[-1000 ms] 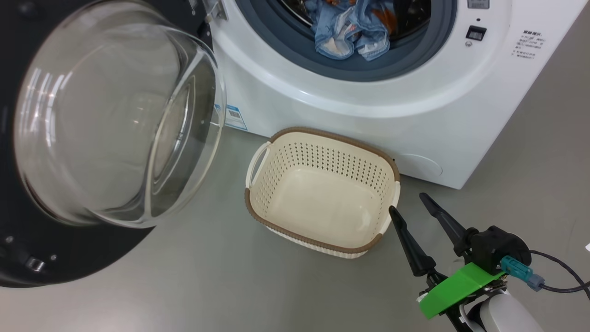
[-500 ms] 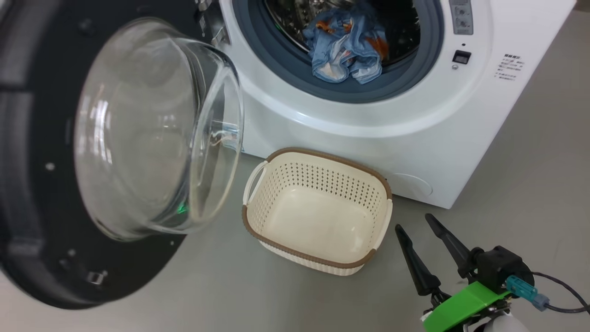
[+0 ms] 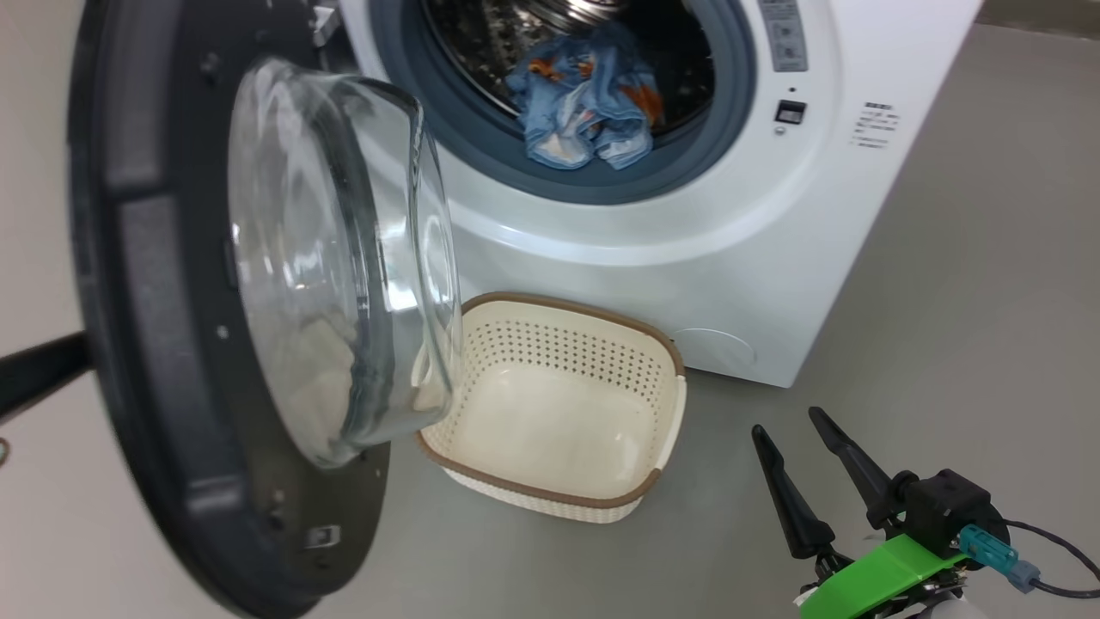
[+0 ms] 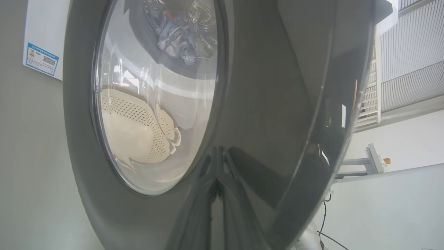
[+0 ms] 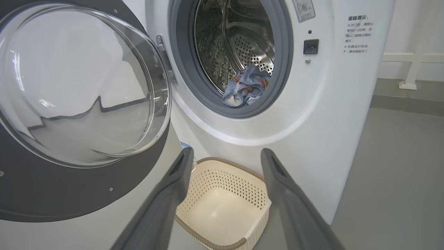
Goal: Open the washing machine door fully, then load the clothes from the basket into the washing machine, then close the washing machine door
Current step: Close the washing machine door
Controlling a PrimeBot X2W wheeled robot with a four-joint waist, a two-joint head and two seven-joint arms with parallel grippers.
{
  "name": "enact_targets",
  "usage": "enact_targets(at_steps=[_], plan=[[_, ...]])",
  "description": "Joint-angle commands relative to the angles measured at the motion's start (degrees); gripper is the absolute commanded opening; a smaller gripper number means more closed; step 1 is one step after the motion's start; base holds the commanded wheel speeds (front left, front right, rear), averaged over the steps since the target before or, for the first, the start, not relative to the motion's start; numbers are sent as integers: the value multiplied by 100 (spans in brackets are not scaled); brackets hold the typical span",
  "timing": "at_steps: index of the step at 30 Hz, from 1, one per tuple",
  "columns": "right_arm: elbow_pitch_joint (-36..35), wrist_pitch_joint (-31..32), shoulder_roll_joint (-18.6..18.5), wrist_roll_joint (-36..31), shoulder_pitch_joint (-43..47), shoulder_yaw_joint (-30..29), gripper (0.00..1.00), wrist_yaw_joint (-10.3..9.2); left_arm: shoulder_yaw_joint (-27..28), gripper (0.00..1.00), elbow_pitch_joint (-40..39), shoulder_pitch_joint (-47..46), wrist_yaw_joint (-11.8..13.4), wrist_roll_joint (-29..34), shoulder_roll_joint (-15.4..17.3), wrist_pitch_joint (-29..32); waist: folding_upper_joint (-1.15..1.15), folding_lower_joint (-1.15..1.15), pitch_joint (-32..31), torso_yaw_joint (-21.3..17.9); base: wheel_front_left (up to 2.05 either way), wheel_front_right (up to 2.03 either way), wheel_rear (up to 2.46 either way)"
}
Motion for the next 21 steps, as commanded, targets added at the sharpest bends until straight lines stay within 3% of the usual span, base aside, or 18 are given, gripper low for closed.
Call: enact_targets(at_steps=[1, 14, 21], plan=[[-160, -69, 13, 21, 17, 104, 100, 9, 209, 0, -269, -217, -43, -70, 208, 85, 0, 0, -9, -130, 0, 0, 0], [-249, -69, 177, -25, -29, -18, 100, 9, 37, 0, -562, -572, -43, 138, -365, 199, 0, 0, 100, -799, 0, 0, 0], [-283, -69, 243, -45, -65, -56, 100, 9, 9, 0, -465, -823, -43, 284, -516, 112, 0, 0, 174, -1146, 0, 0, 0]])
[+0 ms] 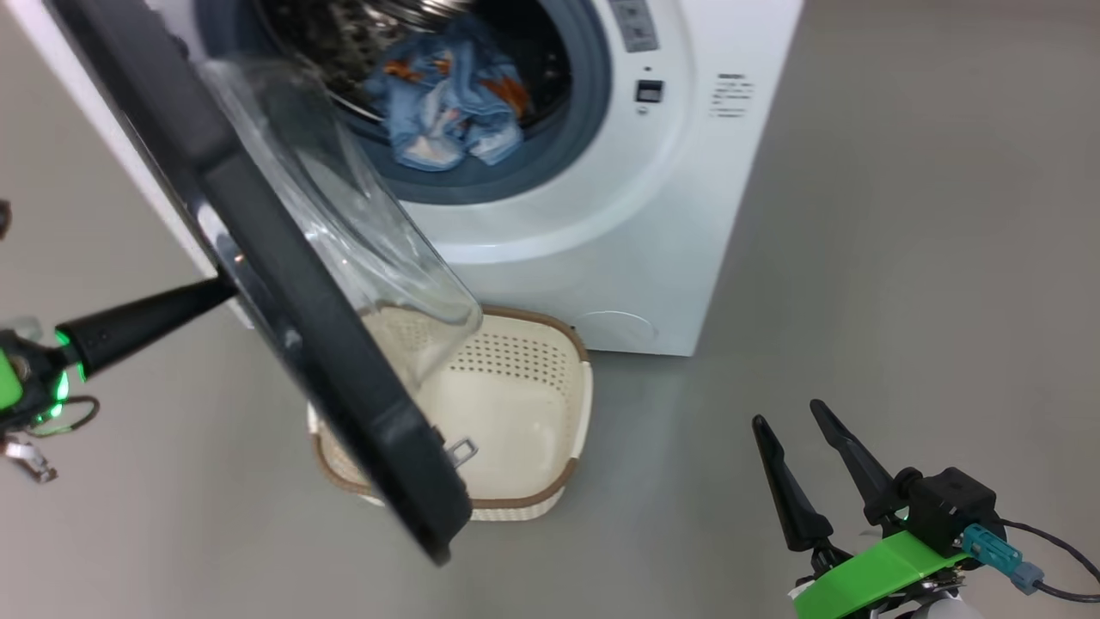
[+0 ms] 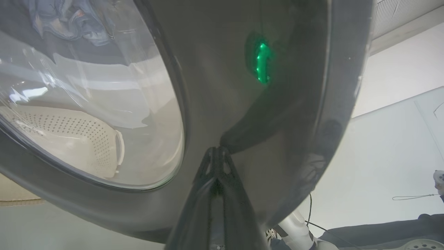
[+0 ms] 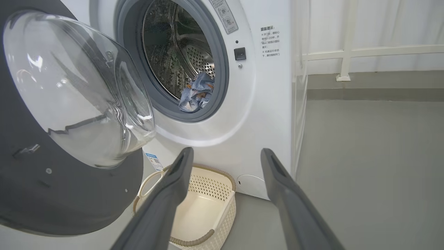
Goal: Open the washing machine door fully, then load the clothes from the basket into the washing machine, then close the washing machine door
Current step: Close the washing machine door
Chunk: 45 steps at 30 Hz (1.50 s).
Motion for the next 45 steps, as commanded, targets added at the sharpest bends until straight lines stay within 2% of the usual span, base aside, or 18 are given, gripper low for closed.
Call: enact_targets(at_steps=[1, 14, 19, 28, 31, 32, 33, 45], plan=[[-161, -69, 29, -35, -110, 118, 100, 9, 232, 0, -113, -354, -43, 55, 200, -74, 0, 0, 72, -227, 0, 0, 0], [-218, -69, 105, -61, -158, 90, 100, 9, 151, 0, 166, -686, -43, 385, 30, -491, 0, 0, 164, -862, 0, 0, 0], [-226, -69, 82, -56, -103, 79, 100, 9, 117, 0, 176, -589, -43, 422, 32, -621, 0, 0, 90, -897, 0, 0, 0], [-203, -69, 38, -37, 8, 63, 100, 9, 106, 2, 99, -154, -43, 477, 108, -850, 0, 0, -116, -721, 0, 0, 0], [-195, -69, 12, -21, 48, 65, 100, 9, 137, 47, 61, 86, -43, 525, 155, -997, 0, 0, -169, -656, 0, 0, 0], [-192, -69, 5, -17, 63, 58, 100, 9, 151, 93, 54, 165, -43, 531, 157, -1061, 0, 0, -190, -631, 0, 0, 0], [-188, -69, -1, -14, 76, 62, 100, 9, 173, 100, 44, 248, -43, 534, 166, -1123, 0, 0, -204, -617, 0, 0, 0], [-193, -69, -68, 5, 171, 28, 100, 9, 333, 100, -47, 1147, -43, 557, 229, -1883, 0, 0, -283, -458, 0, 0, 0]])
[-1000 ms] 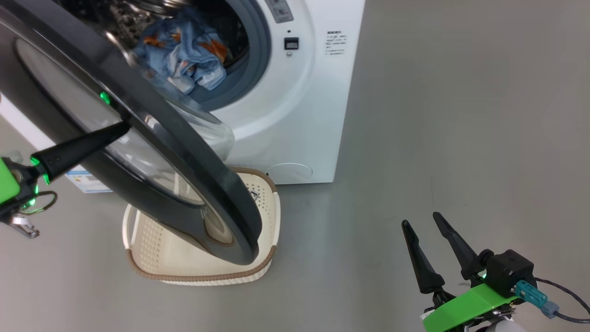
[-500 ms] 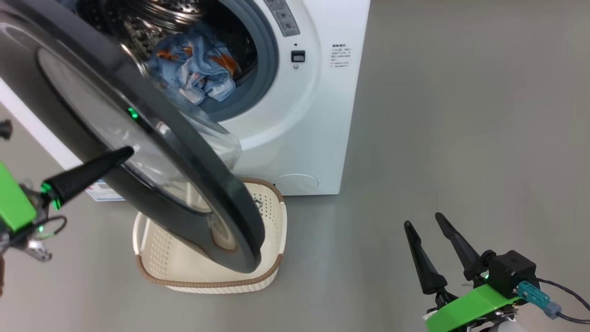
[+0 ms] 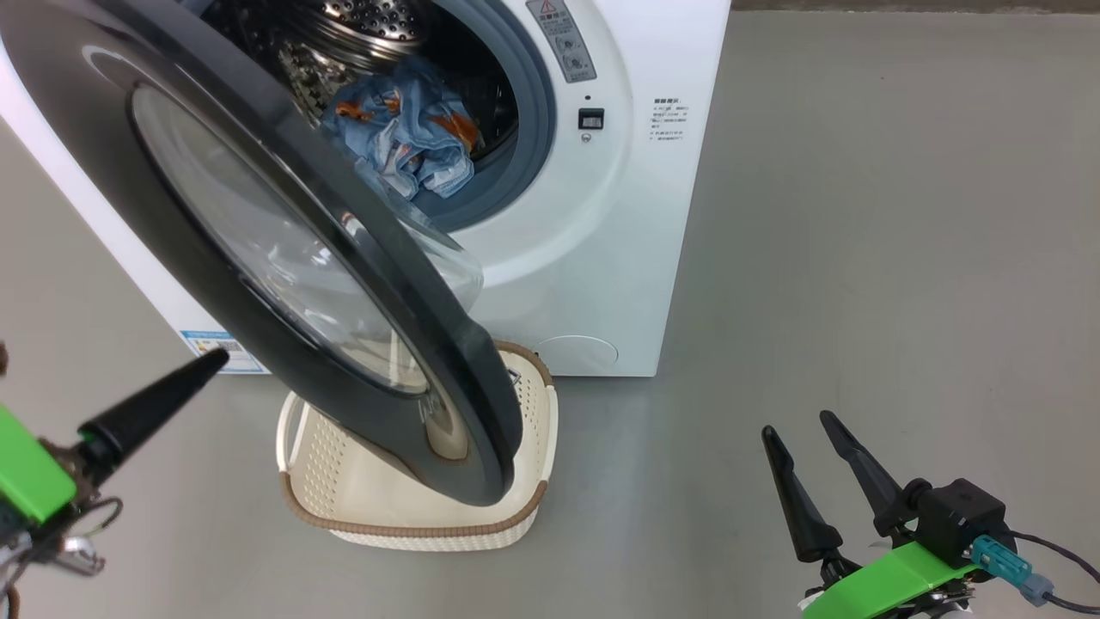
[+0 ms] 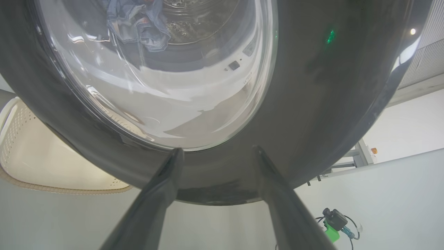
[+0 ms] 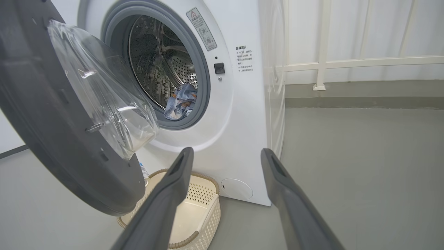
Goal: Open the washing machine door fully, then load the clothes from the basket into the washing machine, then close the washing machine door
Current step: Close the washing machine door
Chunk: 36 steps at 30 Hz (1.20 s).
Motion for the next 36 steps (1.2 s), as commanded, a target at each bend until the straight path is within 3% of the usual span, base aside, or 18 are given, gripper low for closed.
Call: enact_targets(at_steps=[1, 9, 19, 27, 33, 36], plan=[[-139, -69, -47, 14, 23, 96, 100, 9, 295, 100, -151, -87, -41, 54, 297, -82, 0, 0, 5, 4, 0, 0, 0], [-158, -69, -93, 30, 64, 30, 100, 9, 335, 100, -128, 678, -41, 58, 271, -700, 0, 0, -6, -34, 0, 0, 0], [-193, -69, -125, 47, 195, -110, 100, 9, -33, 100, -197, 1562, -41, 434, 176, -2100, 0, 0, -23, -114, 0, 0, 0], [-195, -69, -155, 33, 246, -220, 100, 9, -640, 100, 19, 1845, -41, 766, 276, -3584, 0, 0, 8, -223, 0, 0, 0], [-174, -69, -172, 39, 315, -284, 100, 9, -1364, 100, 425, 1886, -41, 1403, 576, -5095, 0, 0, -44, -325, 0, 0, 0], [-177, -69, -173, 32, 340, -355, 100, 9, -1599, 100, 789, 1802, -41, 1819, 693, -5517, 0, 0, -65, -360, 0, 0, 0]])
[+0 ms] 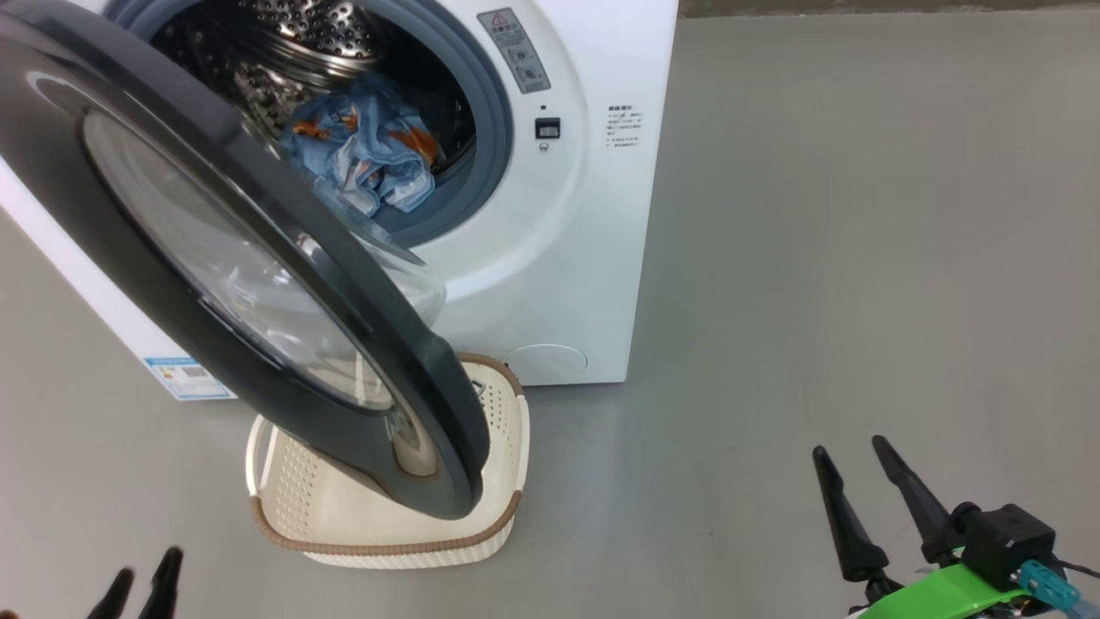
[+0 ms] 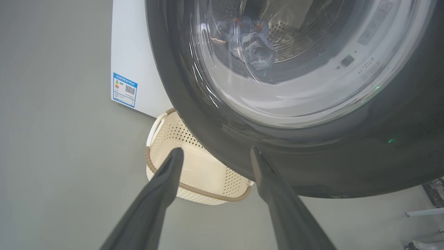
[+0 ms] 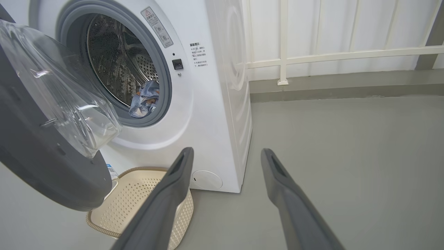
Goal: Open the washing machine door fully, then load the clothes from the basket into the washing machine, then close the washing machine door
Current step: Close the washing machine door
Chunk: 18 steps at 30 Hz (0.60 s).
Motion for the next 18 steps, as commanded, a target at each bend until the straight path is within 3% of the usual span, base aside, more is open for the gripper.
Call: enact_targets(at_steps=[1, 7, 18], plan=[[-148, -69, -77, 13, -7, 44, 100, 9, 170, 100, 191, -262, -11, 329, 263, -179, 0, 0, -26, -33, 0, 0, 0], [-142, -69, -93, 27, 81, -108, 100, 9, 951, 100, 348, -345, -11, 1698, -261, -209, 0, 0, -103, -76, 0, 0, 0], [-156, -69, -113, 52, 187, -282, 100, 9, 1847, 100, -257, -7, -11, 3359, -1053, -211, 0, 0, -211, -161, 0, 0, 0]])
